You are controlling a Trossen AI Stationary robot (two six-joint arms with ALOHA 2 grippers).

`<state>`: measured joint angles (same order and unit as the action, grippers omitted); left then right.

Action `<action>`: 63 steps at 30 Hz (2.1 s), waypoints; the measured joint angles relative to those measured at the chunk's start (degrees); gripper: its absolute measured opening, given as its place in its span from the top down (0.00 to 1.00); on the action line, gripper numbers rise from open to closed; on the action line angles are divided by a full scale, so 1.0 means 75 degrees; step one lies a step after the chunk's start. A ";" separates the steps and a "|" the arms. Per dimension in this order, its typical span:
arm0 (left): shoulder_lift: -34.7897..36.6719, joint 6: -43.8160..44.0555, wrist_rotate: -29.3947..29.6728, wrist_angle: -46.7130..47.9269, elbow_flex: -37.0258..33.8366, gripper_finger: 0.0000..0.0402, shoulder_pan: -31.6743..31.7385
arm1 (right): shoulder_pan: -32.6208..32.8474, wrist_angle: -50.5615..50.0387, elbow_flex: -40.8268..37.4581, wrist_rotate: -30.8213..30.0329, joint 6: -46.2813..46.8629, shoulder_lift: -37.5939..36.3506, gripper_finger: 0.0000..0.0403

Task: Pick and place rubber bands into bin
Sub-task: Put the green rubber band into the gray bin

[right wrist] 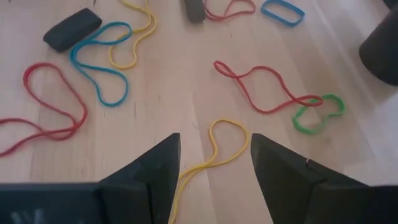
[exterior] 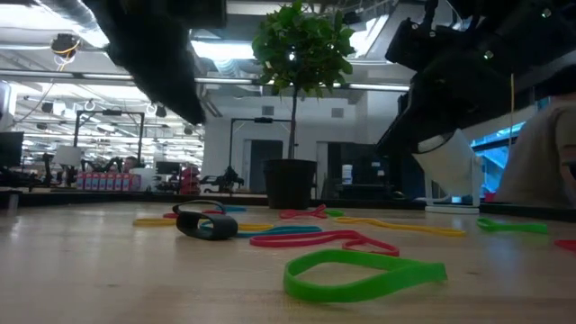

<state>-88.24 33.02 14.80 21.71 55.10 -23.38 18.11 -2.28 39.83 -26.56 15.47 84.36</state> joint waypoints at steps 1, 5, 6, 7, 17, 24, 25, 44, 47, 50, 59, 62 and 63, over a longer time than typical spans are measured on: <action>-0.0045 -0.0358 -0.0025 -0.0381 -0.0157 1.00 0.0135 | -0.0002 -0.0008 0.0000 0.0001 0.0136 0.0000 0.50; -0.0083 -0.1157 0.0411 -0.1350 -0.0711 1.00 0.0555 | 0.0000 -0.0123 0.0000 0.0014 0.0556 0.0000 0.50; -0.0080 -0.1315 0.0584 -0.1566 -0.0836 1.00 0.0628 | 0.0000 -0.0210 0.0001 0.0014 0.0719 0.0000 0.50; -0.0048 -0.1484 0.0727 -0.1839 -0.0980 1.00 0.0687 | 0.0000 -0.0298 0.0003 0.0020 0.0866 0.0000 0.51; 0.0940 -0.2421 0.0681 -0.3766 -0.2649 0.99 0.1050 | 0.0048 -0.4499 0.0638 0.0667 0.3461 0.0006 0.69; 0.1951 -0.2580 0.0553 -0.4515 -0.3515 0.99 0.1475 | 0.0125 -0.5657 0.0764 0.0766 0.3517 0.0003 0.79; 0.1994 -0.2581 0.0461 -0.4598 -0.3558 1.00 0.1505 | 0.0127 -0.5656 0.0706 0.0772 0.3523 0.0003 0.79; 0.2103 -0.1963 0.0322 -0.4703 -0.3798 0.99 0.1423 | -0.0109 -0.3285 -0.0901 0.1311 0.2891 -0.0044 0.75; 0.2100 -0.2140 0.0847 -0.4758 -0.3798 0.99 0.1432 | -0.0108 -0.3272 -0.0852 0.1331 0.2874 -0.0029 0.89; 0.2100 -0.2170 0.1160 -0.5332 -0.3801 0.98 0.1438 | -0.0118 -0.3342 -0.0667 0.1290 0.2664 -0.0006 0.97; 0.2097 -0.2769 0.1272 -0.6833 -0.3798 0.83 0.1432 | -0.0131 -0.3216 -0.0281 0.0662 0.1670 0.0015 0.99; 0.2094 -0.2770 0.1449 -0.7013 -0.3798 0.74 0.1432 | -0.0134 -0.2812 -0.0271 0.0652 0.1615 0.0015 0.98; 0.2084 -0.2772 0.1476 -0.7075 -0.3798 0.70 0.1435 | -0.0134 -0.2577 -0.0271 0.0652 0.1491 0.0015 0.98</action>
<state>-72.61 12.23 25.87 -31.35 26.61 -12.62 17.10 -21.61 37.80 -21.67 26.65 84.47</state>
